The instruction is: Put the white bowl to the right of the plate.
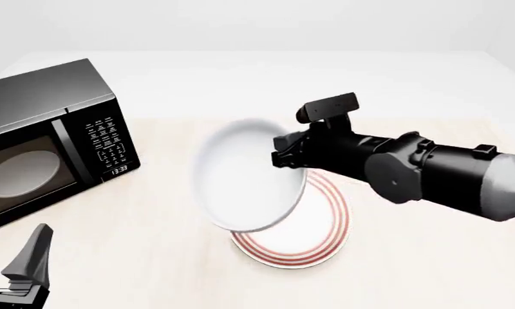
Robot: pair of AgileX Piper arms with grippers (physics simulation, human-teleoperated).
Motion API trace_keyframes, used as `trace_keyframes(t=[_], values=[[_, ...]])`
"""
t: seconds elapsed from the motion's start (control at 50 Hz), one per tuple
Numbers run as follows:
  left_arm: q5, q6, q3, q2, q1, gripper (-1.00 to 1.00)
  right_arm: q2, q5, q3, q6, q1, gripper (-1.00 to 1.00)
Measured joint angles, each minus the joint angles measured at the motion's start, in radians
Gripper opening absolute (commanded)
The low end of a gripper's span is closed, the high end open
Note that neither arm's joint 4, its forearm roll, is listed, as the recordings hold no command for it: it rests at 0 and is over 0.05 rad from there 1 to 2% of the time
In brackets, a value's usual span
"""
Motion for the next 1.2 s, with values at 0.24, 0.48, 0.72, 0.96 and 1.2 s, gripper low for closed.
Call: trace_keyframes(t=[0.24, 0.48, 0.72, 0.96, 1.2], values=[[0.0, 0.0, 0.0, 0.0, 0.0, 1.0, -0.123, -0.032, 0.13, 0.036, -0.108, -1.0], [0.0, 0.0, 0.0, 0.0, 0.0, 1.0, -0.22, -0.052, 0.228, 0.059, -0.217, -1.0], [0.0, 0.0, 0.0, 0.0, 0.0, 1.0, -0.283, -0.064, 0.291, 0.07, -0.331, -1.0], [0.0, 0.0, 0.0, 0.0, 0.0, 1.0, -0.311, -0.089, 0.335, 0.093, -0.434, -1.0], [0.0, 0.0, 0.0, 0.0, 0.0, 1.0, -0.311, -0.136, 0.389, 0.136, -0.531, -1.0]])
